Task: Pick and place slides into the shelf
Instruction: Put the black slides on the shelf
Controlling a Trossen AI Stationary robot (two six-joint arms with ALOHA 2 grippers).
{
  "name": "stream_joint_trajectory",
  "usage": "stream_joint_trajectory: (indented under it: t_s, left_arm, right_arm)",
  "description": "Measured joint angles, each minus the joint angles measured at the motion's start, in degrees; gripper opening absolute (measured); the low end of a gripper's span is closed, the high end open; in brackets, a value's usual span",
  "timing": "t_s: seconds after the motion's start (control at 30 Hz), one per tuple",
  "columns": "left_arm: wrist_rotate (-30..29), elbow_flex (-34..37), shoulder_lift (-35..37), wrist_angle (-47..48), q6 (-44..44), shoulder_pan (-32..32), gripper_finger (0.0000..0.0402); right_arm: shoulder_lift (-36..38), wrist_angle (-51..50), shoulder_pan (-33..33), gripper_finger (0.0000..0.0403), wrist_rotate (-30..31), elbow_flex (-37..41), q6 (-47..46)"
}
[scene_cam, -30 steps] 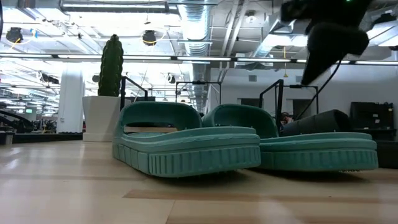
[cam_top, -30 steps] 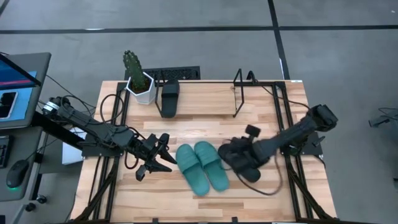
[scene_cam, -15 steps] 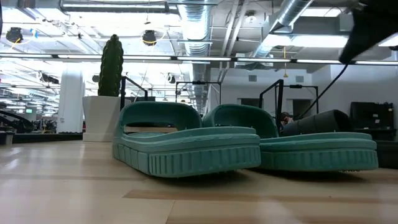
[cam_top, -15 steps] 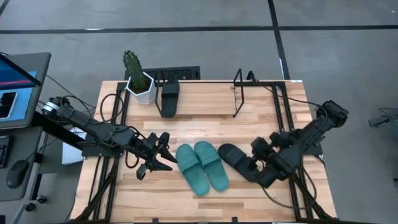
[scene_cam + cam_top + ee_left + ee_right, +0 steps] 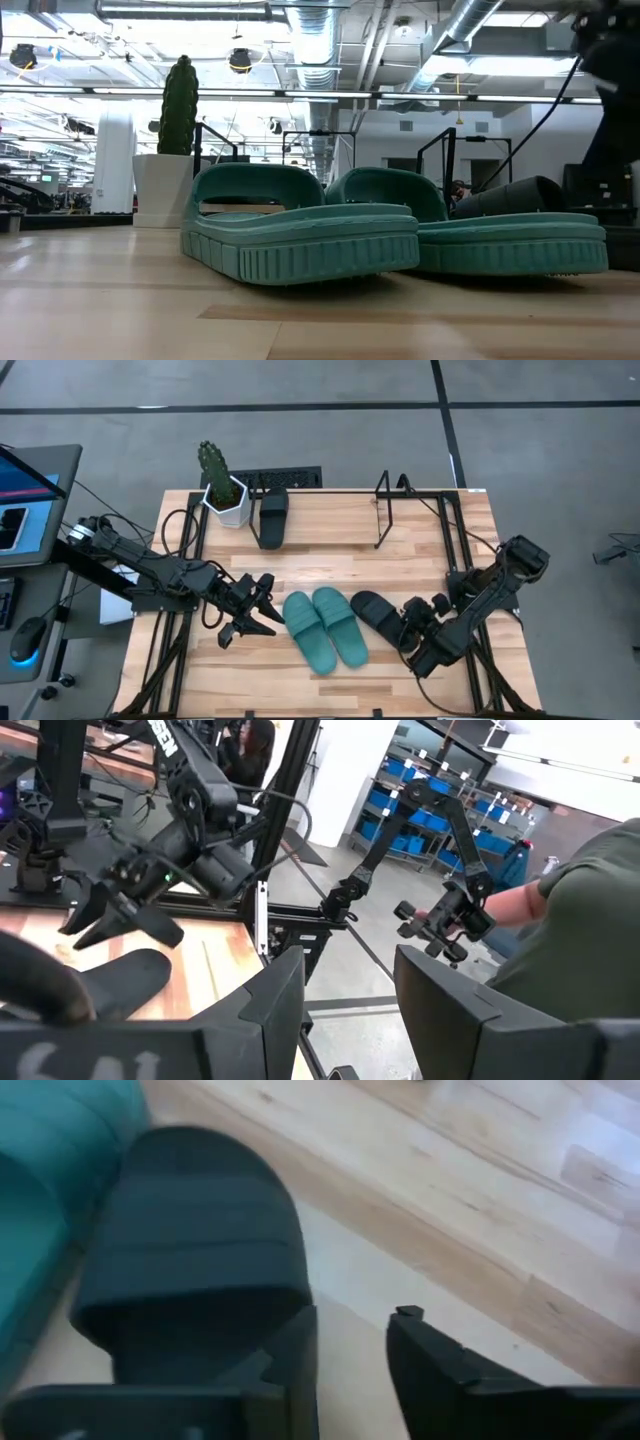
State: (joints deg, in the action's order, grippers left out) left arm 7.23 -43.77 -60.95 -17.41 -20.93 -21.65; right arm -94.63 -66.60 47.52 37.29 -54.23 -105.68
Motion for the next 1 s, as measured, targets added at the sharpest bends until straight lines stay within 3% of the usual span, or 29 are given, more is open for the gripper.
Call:
stream_joint_trajectory:
  t_s: [0.23, 0.4, 0.63, 1.0]
  left_arm:
    - [0.0, 0.0, 0.0, 1.4, 0.0, 0.0, 0.0144]
    - [0.5, 0.0, 0.0, 2.1, 0.0, 0.0, 0.0144]
    - [0.0, 0.0, 0.0, 3.6, 0.0, 0.0, 0.0144]
    - [0.0, 0.0, 0.0, 4.0, -0.3, 1.2, 0.0144]
  right_arm:
    - [-4.4, 4.9, 0.4, 0.0185, 0.6, 2.5, 7.3]
    - [-7.5, 4.8, 0.5, 0.0212, 0.7, 2.9, 11.8]
    - [-8.0, 5.2, -0.5, 0.0207, 1.2, 2.8, 15.8]
    - [-5.9, 13.9, -2.7, 0.0189, 3.5, 2.8, 23.9]
